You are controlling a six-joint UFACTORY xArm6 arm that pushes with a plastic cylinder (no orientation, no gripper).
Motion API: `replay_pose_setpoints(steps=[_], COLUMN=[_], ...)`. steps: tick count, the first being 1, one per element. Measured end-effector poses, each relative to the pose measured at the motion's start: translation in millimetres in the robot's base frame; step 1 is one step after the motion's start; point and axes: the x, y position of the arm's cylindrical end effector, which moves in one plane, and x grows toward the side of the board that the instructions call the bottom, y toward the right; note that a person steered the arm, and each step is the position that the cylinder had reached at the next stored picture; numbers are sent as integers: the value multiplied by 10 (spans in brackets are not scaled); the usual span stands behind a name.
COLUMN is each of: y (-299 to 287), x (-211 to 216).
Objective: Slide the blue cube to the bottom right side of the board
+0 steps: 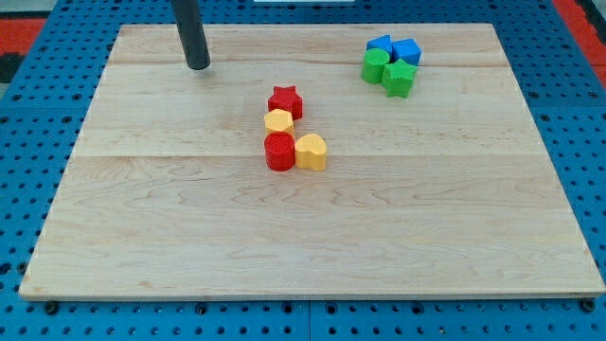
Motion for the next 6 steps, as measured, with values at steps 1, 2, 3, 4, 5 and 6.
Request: replay_pose_setpoints(steps=[1, 2, 3, 4, 5, 6], y=[-6, 740, 1244, 1824, 2642, 3056], x=[13, -54, -707, -673, -518, -304])
